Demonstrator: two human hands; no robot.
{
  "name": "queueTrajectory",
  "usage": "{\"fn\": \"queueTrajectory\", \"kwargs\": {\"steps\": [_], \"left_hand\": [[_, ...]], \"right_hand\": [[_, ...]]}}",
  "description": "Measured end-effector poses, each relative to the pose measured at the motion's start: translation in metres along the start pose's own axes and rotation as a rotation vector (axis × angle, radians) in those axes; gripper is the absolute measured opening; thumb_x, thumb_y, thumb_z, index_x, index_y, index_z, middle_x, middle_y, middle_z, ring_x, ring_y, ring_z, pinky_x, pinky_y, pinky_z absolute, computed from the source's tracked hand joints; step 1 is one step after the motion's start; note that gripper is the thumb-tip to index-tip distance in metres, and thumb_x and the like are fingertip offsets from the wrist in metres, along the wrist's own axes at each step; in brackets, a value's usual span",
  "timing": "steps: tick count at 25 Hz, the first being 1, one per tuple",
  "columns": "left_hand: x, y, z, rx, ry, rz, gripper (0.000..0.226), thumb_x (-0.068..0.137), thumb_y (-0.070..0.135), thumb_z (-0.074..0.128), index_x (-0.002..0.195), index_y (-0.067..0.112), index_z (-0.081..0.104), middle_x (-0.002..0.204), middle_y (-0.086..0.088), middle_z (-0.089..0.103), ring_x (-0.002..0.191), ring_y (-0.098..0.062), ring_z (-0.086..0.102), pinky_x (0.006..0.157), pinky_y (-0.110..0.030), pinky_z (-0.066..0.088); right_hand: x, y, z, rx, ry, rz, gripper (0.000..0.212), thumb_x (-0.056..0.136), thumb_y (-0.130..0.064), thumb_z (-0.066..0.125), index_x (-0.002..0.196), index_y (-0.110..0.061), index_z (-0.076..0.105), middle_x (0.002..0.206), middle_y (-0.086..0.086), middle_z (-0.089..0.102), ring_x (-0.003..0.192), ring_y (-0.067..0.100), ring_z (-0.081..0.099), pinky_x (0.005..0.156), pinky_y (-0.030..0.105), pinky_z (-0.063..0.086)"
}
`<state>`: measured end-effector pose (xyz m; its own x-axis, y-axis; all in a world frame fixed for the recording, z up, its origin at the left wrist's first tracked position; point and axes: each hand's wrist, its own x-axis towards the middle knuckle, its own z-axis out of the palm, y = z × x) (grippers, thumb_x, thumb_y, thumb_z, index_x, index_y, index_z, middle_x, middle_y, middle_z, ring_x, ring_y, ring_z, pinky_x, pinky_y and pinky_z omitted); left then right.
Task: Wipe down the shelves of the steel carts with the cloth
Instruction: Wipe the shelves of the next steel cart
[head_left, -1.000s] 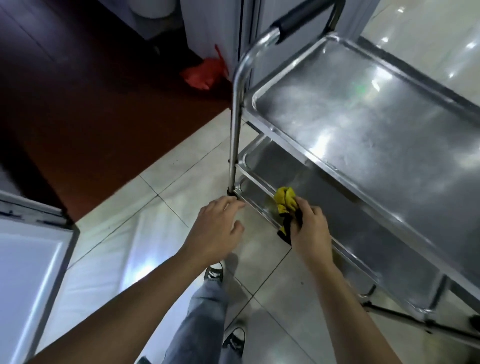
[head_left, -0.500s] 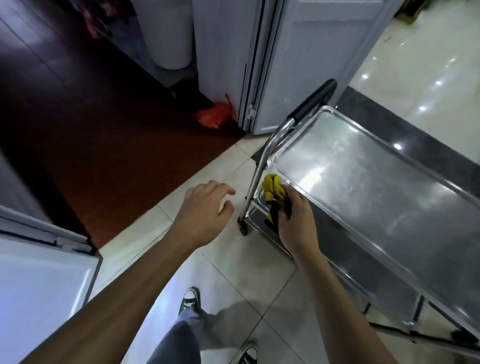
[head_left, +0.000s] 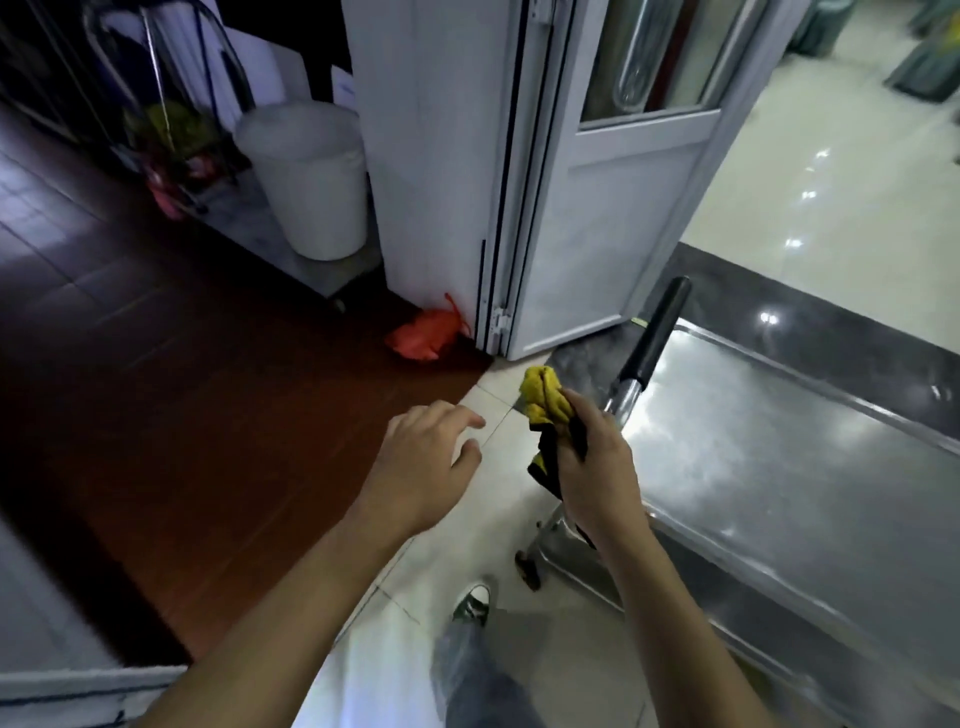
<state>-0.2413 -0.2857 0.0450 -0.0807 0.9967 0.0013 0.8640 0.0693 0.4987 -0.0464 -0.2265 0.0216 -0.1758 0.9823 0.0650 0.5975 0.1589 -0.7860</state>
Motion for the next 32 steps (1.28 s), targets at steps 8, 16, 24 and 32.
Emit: {"fn": "queueTrajectory", "kwargs": {"steps": [8,16,24,32], "left_hand": [[0.197,-0.033,-0.038,0.019,-0.033,0.109,0.031,0.102,0.029,0.048,0.130,0.027,0.059,0.132,0.007,0.058,0.124,-0.016,0.048,0.106,-0.035,0.031],[0.381,-0.044,-0.048,-0.022,-0.084,0.207,0.029,0.101,0.031,0.049,0.127,0.028,0.060,0.127,0.007,0.060,0.120,-0.017,0.049,0.102,-0.031,0.032],[0.583,-0.023,-0.046,-0.016,-0.220,0.485,0.028,0.101,0.029,0.049,0.126,0.026,0.062,0.126,0.005,0.062,0.121,-0.019,0.050,0.108,-0.037,0.033],[0.714,0.071,0.010,-0.014,-0.390,0.758,0.027,0.100,0.028,0.051,0.124,0.026,0.063,0.127,0.006,0.063,0.121,-0.021,0.050,0.104,-0.036,0.034]], "right_hand": [[0.181,-0.016,0.040,0.018,0.114,0.044,0.043,0.100,-0.021,0.053,0.140,-0.036,0.051,0.111,-0.001,0.055,0.100,0.016,0.056,0.083,0.034,0.049],[0.324,-0.009,0.037,0.066,0.271,0.174,0.041,0.100,-0.019,0.056,0.139,-0.031,0.055,0.109,0.001,0.055,0.103,0.018,0.057,0.089,0.028,0.043],[0.466,0.009,0.014,0.070,0.545,0.324,0.041,0.099,-0.019,0.057,0.138,-0.032,0.056,0.112,0.005,0.058,0.107,0.021,0.059,0.095,0.037,0.049],[0.535,0.070,-0.043,0.030,0.773,0.525,0.042,0.099,-0.020,0.057,0.139,-0.034,0.056,0.111,0.000,0.057,0.104,0.015,0.056,0.089,0.026,0.040]]}}
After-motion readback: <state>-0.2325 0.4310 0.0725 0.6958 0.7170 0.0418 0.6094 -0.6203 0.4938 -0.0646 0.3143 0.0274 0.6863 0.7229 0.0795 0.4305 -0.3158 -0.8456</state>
